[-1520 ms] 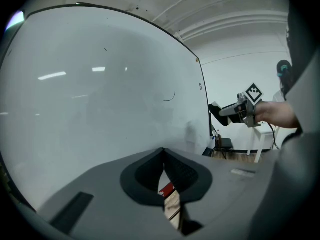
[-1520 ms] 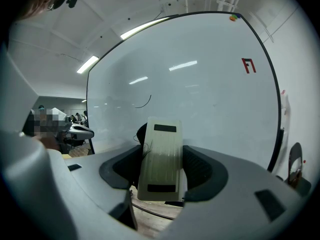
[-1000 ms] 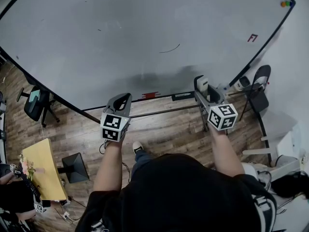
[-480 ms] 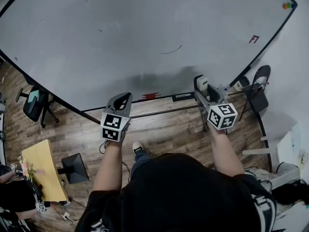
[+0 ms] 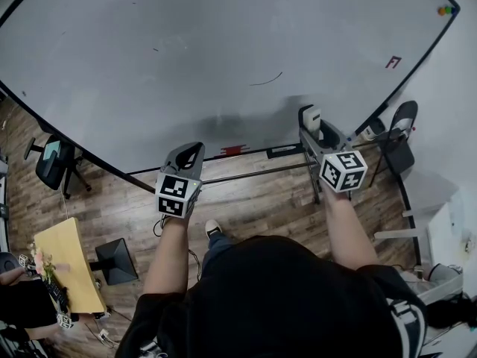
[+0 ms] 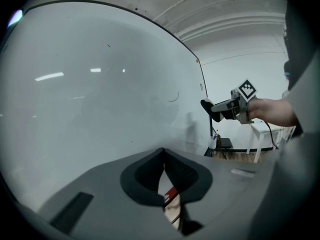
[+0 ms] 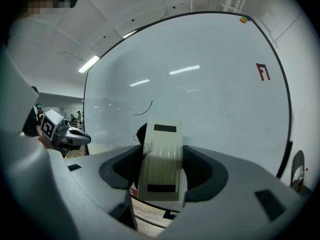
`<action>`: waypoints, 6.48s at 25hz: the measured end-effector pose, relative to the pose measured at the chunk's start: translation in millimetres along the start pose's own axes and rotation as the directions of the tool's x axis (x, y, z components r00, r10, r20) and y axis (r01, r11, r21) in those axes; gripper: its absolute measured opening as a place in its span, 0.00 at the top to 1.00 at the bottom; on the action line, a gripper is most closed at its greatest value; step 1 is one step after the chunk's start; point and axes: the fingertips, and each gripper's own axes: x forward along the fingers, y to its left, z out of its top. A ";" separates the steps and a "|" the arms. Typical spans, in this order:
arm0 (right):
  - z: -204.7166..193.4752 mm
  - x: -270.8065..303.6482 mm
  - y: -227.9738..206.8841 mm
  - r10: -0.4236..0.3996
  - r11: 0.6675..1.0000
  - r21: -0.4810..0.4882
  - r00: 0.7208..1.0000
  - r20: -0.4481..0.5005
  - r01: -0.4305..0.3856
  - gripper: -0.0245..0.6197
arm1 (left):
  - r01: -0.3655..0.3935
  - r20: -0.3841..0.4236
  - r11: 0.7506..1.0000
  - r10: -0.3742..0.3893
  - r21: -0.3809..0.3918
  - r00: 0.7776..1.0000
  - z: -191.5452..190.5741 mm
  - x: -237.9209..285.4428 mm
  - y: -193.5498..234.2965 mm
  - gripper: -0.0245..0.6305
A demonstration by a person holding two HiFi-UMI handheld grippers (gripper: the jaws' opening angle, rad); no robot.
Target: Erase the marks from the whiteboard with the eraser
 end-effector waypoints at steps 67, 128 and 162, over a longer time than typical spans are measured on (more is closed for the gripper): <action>103.3 86.0 36.2 -0.049 0.936 -0.330 0.974 0.223 0.123 0.58 | 0.007 -0.004 0.999 -0.007 0.032 1.000 -4.3 8.2 43.0 0.95; 95.3 90.0 45.5 -0.075 0.759 -0.616 0.968 0.239 0.211 0.58 | -0.024 -0.009 0.998 0.024 0.051 1.000 -2.3 -13.2 30.8 0.95; 99.4 62.9 -35.8 -0.178 0.881 -0.382 0.943 0.279 0.280 0.58 | 0.009 -0.029 0.997 -0.007 0.081 1.000 2.9 -4.2 9.6 0.94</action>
